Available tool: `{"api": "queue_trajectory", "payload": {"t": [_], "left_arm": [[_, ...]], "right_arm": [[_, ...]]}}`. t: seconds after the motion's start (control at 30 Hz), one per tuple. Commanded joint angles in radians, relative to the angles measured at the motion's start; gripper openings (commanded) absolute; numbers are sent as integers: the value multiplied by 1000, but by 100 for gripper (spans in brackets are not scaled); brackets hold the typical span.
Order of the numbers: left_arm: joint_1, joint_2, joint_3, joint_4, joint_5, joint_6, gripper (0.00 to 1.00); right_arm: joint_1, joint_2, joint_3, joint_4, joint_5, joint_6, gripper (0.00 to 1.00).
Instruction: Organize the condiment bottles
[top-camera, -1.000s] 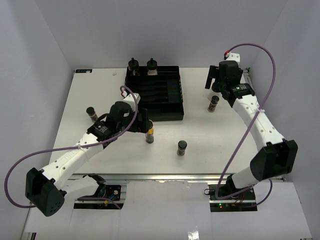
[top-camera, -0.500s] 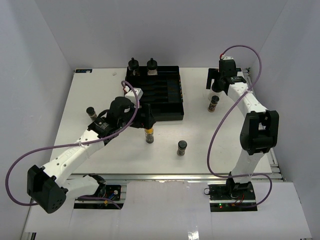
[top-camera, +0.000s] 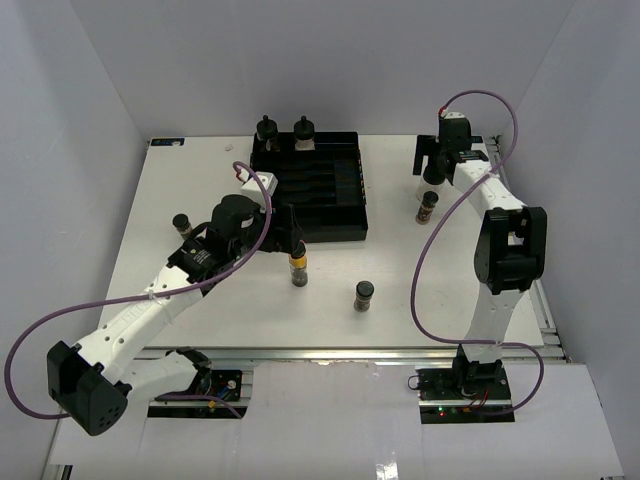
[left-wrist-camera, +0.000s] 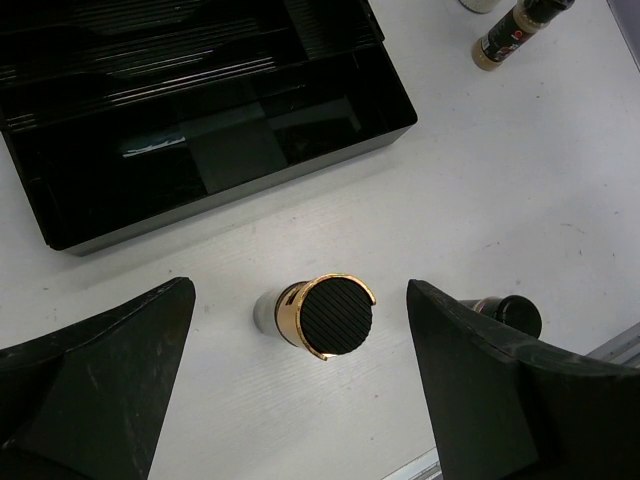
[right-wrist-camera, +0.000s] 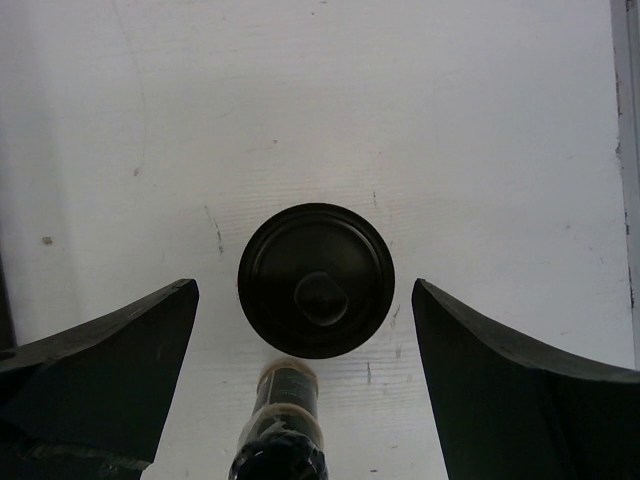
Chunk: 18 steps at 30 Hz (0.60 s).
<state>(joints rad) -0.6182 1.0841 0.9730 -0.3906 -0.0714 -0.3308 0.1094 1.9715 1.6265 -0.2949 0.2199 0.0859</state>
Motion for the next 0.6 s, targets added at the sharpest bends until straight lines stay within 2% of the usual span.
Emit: {"api": "queue_trajectory", "payload": {"t": [0.0,0.3,0.57], "left_arm": [[-2,-29,-16,4,-39,16,98],[-2,-53,-23,-2,-67,21,98],[-3,-56,-22,-1,-64,21,98]], "right_arm": [[1,18,50,27,0,-18,95],[1,36,32,53,9,-29,100],[1,75,69,27,8,-34,89]]}}
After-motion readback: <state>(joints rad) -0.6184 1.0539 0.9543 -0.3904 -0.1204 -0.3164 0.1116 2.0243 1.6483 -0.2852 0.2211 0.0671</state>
